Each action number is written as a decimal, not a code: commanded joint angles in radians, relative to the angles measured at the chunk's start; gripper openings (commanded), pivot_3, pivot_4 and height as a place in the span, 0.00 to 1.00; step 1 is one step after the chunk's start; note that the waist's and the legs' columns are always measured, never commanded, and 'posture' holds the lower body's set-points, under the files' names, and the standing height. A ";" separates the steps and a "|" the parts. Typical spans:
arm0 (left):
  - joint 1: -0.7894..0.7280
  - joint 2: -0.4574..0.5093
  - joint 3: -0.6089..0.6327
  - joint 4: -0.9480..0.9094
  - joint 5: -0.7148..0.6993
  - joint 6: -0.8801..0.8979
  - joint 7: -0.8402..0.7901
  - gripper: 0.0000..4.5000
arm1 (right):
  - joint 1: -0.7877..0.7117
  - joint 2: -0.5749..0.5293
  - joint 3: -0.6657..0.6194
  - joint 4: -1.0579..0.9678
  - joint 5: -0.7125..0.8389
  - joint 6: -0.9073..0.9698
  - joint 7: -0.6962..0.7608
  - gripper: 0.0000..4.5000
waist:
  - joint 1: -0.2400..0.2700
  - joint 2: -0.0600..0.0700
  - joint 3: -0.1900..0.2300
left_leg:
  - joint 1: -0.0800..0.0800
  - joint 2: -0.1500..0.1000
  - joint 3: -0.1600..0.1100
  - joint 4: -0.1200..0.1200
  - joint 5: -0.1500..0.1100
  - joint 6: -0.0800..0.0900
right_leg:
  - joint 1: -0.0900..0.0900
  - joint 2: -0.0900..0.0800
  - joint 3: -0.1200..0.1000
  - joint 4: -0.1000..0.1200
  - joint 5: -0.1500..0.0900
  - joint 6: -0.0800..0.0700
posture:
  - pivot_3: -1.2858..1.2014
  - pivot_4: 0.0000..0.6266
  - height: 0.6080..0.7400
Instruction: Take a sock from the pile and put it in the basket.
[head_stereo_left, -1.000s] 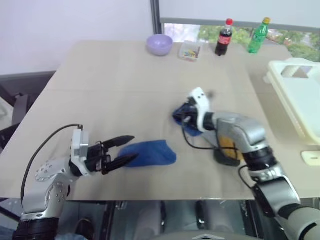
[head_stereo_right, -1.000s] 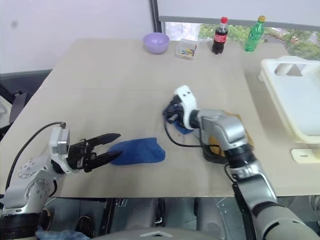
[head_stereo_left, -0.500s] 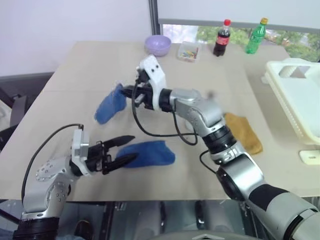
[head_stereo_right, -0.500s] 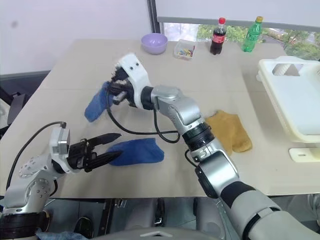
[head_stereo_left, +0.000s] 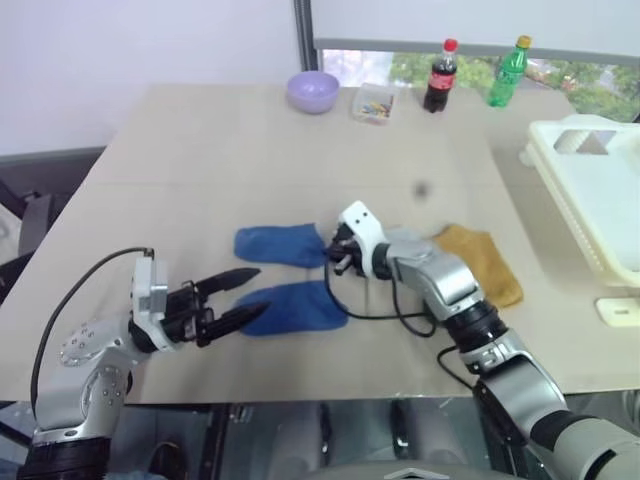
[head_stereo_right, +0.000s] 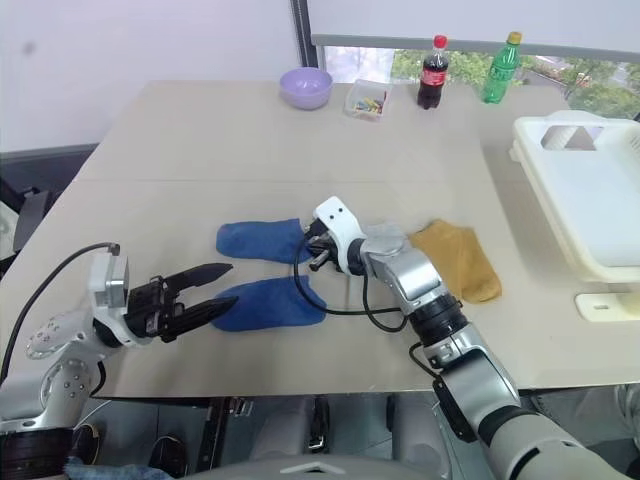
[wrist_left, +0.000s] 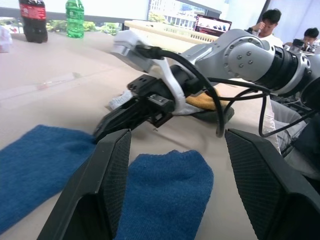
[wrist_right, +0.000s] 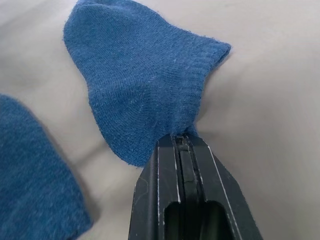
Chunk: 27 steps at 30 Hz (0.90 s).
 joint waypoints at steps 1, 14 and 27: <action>-0.032 0.023 0.045 0.030 0.009 -0.011 0.024 0.71 | 0.028 -0.053 -0.029 -0.110 0.002 0.040 0.007 0.01 | 0.001 0.000 0.000 | 0.000 0.000 0.000 0.000 0.000 0.000 | 0.000 0.000 0.000 0.000 0.000 0.000 | 0.52 0.24 0.93; -0.134 0.042 -0.043 0.151 0.265 0.010 0.272 0.71 | 0.102 -0.198 -0.057 -0.279 0.018 0.116 0.020 0.01 | 0.000 -0.001 0.001 | 0.000 0.000 0.000 -0.001 0.000 0.000 | 0.000 0.000 0.000 -0.001 0.000 0.000 | 0.52 0.24 0.93; -0.317 0.032 -0.153 0.315 0.414 -0.015 0.358 0.71 | 0.120 -0.149 -0.016 -0.306 0.019 0.124 0.017 0.01 | 0.001 -0.002 0.001 | 0.000 0.000 0.000 -0.001 0.000 0.000 | 0.000 0.000 0.000 -0.001 0.000 0.000 | 0.52 0.24 0.93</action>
